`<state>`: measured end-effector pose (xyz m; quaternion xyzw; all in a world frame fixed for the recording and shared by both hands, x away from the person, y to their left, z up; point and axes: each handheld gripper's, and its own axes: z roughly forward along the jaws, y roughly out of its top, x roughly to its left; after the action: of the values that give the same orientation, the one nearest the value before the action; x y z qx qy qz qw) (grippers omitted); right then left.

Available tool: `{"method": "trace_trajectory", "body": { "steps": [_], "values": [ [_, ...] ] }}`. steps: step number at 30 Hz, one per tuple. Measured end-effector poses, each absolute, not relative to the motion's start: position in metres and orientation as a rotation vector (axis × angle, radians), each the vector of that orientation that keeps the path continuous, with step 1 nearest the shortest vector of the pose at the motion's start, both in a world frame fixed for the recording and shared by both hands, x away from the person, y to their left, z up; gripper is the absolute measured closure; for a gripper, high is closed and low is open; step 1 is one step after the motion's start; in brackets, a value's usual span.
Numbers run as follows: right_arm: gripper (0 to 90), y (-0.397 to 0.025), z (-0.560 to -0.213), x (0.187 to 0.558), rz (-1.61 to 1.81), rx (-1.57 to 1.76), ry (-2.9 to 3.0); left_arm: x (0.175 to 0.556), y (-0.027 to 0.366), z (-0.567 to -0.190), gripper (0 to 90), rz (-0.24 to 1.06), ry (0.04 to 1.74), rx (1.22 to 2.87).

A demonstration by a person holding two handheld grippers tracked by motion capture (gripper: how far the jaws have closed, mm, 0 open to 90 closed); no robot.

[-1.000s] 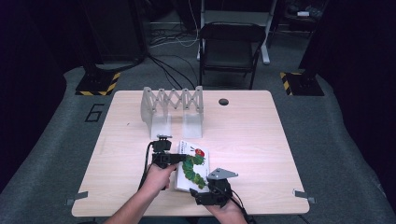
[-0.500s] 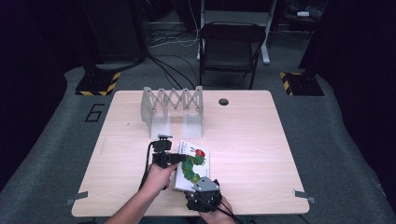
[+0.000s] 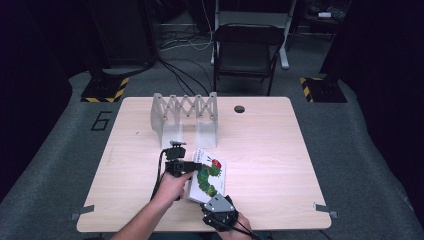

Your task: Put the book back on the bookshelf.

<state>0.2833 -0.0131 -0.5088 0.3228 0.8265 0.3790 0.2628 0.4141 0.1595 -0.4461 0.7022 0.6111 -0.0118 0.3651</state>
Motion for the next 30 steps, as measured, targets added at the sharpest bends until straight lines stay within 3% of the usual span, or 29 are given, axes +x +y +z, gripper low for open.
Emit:
{"method": "trace_trajectory", "body": {
  "steps": [9, 15, 22, 25, 30],
  "values": [
    [61.4, -0.014, -0.507, 0.273, 1.019, 0.808, 2.171, 0.417, 0.156, -0.436, 61.4, -0.147, 1.550, 1.707],
    [70.9, -0.020, -0.504, 0.273, 1.056, 0.864, 2.118, 0.415, 0.159, -0.420, 52.8, -0.191, 1.494, 1.653],
    [73.6, -0.024, -0.501, 0.279, 1.073, 0.921, 2.100, 0.411, 0.177, -0.396, 43.1, -0.073, 1.456, 1.632],
    [73.8, -0.025, -0.501, 0.280, 1.066, 0.924, 2.096, 0.410, 0.187, -0.391, 34.4, 0.007, 1.485, 1.638],
    [73.8, -0.022, -0.501, 0.280, 1.068, 0.938, 2.097, 0.414, 0.191, -0.406, 25.0, -0.032, 1.567, 1.668]
  ]
}}
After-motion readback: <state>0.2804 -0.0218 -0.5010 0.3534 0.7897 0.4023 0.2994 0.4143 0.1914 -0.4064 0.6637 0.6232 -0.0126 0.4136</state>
